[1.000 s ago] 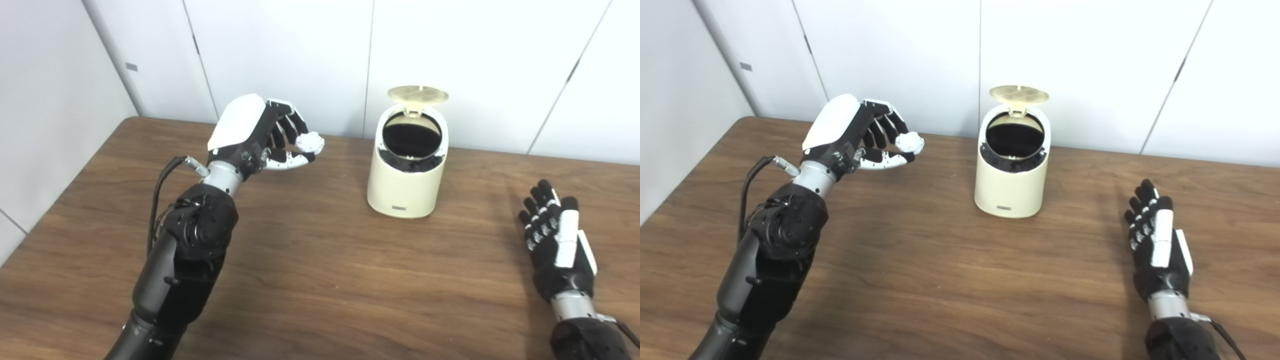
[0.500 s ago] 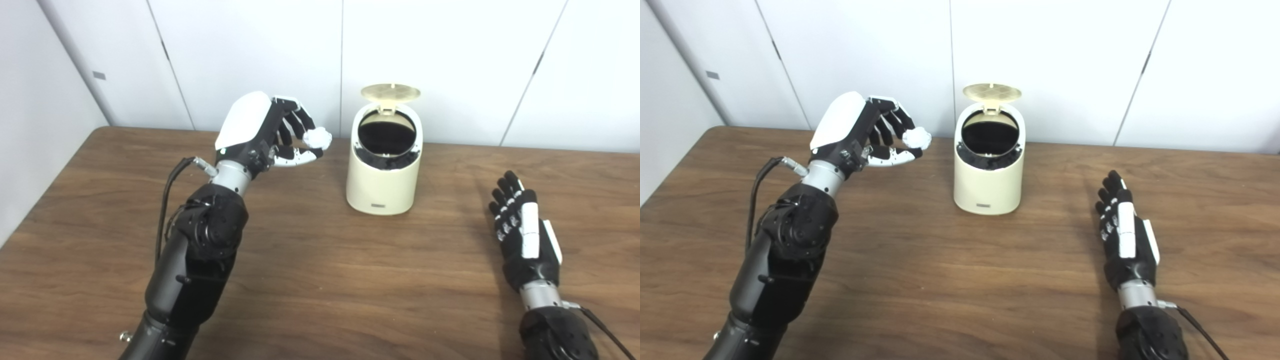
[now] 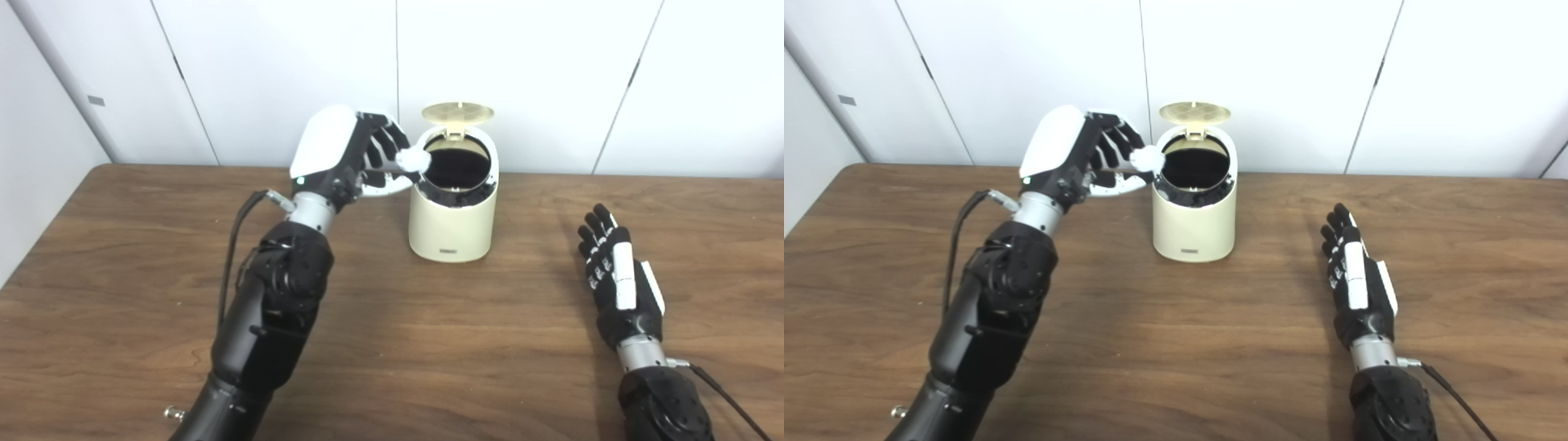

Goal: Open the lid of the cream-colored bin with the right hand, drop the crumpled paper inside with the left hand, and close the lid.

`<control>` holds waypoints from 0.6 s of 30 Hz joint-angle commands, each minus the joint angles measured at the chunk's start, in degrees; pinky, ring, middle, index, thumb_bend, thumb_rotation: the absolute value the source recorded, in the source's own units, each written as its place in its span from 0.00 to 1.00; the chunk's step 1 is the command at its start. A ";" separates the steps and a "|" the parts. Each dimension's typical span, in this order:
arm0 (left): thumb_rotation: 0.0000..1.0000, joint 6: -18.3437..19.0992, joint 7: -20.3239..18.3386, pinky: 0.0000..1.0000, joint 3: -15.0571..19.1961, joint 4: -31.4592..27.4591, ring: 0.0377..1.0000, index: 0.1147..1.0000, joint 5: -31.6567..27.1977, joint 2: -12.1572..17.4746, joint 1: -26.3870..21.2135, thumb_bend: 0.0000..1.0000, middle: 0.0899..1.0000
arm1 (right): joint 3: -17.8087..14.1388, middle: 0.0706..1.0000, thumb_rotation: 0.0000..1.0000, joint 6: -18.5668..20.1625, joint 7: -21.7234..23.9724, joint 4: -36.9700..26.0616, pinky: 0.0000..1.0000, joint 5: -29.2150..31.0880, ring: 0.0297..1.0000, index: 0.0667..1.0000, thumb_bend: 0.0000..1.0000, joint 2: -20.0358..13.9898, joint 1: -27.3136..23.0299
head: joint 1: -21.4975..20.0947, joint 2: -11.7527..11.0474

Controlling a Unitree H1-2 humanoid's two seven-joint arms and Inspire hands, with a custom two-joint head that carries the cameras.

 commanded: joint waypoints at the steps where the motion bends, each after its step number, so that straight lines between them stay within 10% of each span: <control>1: 0.00 -1.44 2.32 0.31 -0.01 -0.24 0.37 0.46 0.85 -0.49 -4.10 0.47 0.42 | 0.18 0.96 0.92 -1.80 -0.03 -0.12 1.00 -0.16 0.96 0.95 0.56 0.20 -0.03 | 0.02 -0.03; 18: 0.00 -1.21 5.18 0.27 -2.83 6.71 0.37 0.47 2.37 -3.95 -8.25 0.47 0.44 | 0.39 0.96 0.94 -0.78 -0.15 -0.65 0.99 -0.40 0.96 0.96 0.56 0.08 0.33 | -0.35 -0.19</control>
